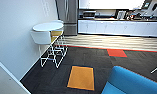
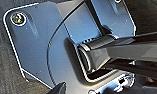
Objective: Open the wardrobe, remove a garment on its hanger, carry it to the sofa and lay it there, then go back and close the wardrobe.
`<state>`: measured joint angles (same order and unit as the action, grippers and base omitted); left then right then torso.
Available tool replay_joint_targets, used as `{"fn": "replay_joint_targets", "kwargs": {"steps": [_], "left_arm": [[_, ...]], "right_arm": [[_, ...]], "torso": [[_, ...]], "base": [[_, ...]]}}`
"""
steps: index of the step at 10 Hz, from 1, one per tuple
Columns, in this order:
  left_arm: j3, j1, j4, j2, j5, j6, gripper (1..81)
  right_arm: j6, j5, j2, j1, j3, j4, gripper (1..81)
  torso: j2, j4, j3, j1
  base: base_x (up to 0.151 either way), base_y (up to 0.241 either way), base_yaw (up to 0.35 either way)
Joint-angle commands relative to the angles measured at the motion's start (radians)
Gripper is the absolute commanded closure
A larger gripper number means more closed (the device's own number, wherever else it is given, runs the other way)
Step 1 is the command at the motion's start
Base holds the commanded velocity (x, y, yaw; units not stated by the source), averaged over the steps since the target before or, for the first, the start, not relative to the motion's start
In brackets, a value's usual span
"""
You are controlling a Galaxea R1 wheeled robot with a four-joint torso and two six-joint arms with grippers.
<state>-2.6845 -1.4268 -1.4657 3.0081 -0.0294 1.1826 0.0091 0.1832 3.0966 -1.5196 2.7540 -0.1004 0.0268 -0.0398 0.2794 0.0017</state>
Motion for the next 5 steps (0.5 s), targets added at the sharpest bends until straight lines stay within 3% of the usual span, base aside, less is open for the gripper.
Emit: {"fn": "replay_joint_targets", "kwargs": {"steps": [1,5], "left_arm": [[0.005,0.001,0.007,-0.003,0.029,0.0,1.0],[0.005,-0.005,0.007,-0.006,0.029,0.002,1.0]], "right_arm": [[0.002,-0.067,0.001,0.002,-0.001,-0.005,1.0],[0.002,-0.067,0.001,0.001,-0.002,-0.005,1.0]], "torso": [[0.0,0.0,0.0,0.0],[0.001,0.0,0.0,-0.002]], "base": [[-0.08,0.0,0.0],[-0.086,0.0,0.0]]}}
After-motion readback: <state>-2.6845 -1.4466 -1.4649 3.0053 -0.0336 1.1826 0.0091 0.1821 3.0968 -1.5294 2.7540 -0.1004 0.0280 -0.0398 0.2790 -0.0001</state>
